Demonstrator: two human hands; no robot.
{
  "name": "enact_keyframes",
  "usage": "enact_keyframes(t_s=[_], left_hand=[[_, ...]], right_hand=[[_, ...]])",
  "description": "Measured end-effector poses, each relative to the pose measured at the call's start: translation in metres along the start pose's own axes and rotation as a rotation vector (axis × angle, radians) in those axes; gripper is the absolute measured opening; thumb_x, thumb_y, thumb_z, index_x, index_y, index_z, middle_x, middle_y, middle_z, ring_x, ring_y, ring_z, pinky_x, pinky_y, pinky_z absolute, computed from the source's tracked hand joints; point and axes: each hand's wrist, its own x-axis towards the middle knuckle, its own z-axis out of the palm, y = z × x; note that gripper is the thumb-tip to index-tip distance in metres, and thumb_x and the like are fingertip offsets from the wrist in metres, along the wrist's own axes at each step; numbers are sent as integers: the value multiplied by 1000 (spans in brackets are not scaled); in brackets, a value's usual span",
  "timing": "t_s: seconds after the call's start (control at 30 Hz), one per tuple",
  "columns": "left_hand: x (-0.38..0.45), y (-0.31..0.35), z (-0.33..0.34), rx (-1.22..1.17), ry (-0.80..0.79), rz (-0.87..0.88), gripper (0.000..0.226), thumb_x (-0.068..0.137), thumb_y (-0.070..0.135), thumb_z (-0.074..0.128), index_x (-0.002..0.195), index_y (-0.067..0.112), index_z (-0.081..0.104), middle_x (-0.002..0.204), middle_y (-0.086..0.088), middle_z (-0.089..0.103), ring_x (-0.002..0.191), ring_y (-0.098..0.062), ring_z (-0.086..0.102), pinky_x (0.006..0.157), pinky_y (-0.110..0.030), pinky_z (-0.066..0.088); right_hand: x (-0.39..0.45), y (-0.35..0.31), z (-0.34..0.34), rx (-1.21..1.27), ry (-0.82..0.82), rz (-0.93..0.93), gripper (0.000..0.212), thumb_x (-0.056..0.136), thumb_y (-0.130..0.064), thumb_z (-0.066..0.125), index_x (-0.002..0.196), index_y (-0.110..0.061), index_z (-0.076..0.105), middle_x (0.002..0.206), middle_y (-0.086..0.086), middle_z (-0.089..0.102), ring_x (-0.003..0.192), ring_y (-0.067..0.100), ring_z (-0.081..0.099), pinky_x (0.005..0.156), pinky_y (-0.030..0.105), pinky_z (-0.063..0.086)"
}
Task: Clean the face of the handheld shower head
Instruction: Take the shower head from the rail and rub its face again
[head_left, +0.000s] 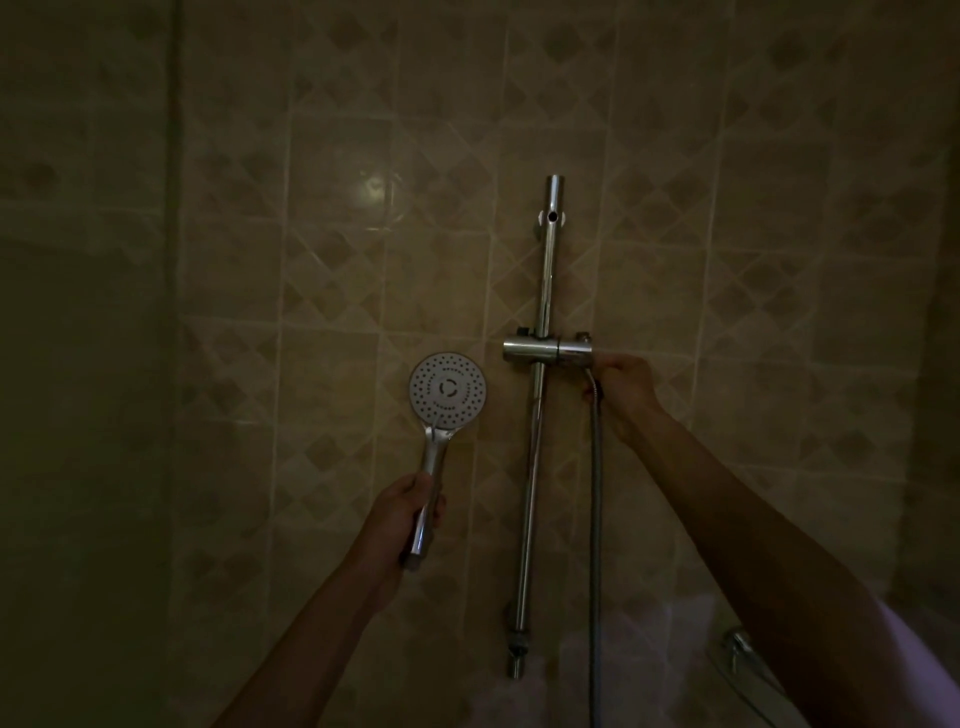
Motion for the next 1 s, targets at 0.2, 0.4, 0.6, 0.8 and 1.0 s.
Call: enact_keyframes(t_s=[0.2, 0.4, 0.6, 0.8, 1.0], left_hand=[[0, 2, -6, 83, 2, 2, 30, 97, 30, 46, 83, 8, 60, 70, -6, 56, 57, -13, 48, 51, -25, 37], [-8, 2, 2, 38, -8, 23, 30, 97, 28, 45, 86, 4, 59, 69, -6, 55, 55, -12, 48, 46, -21, 38], [-12, -13, 5, 13, -37, -15, 30, 97, 31, 47, 85, 6, 59, 71, -7, 54, 55, -13, 50, 50, -24, 39], [-41, -45, 14, -55, -47, -80, 25, 98, 23, 45, 89, 5, 61, 74, -9, 58, 65, -19, 53, 64, -31, 43], [-74, -99, 9, -69, -38, -194, 26, 97, 23, 46, 86, 5, 61, 68, -6, 59, 58, -16, 52, 55, -28, 40]], right_hand=[[21, -15, 0, -178, 18, -19, 57, 72, -63, 62, 89, -9, 70, 79, 10, 70, 71, 24, 66, 63, 36, 53], [20, -30, -7, -315, 59, -136, 38, 84, -49, 63, 89, -12, 69, 82, 4, 68, 70, 19, 61, 68, 34, 48], [-9, -30, -39, -185, -13, -115, 29, 95, -36, 52, 87, -11, 65, 62, 2, 51, 55, 14, 48, 54, 30, 40], [-94, 23, -59, -25, -198, -50, 28, 99, -25, 47, 78, -9, 56, 64, 2, 46, 55, 15, 46, 55, 30, 41], [-194, 110, -60, -17, -215, 115, 39, 94, -41, 55, 78, -6, 62, 58, 4, 47, 54, 16, 47, 54, 33, 39]])
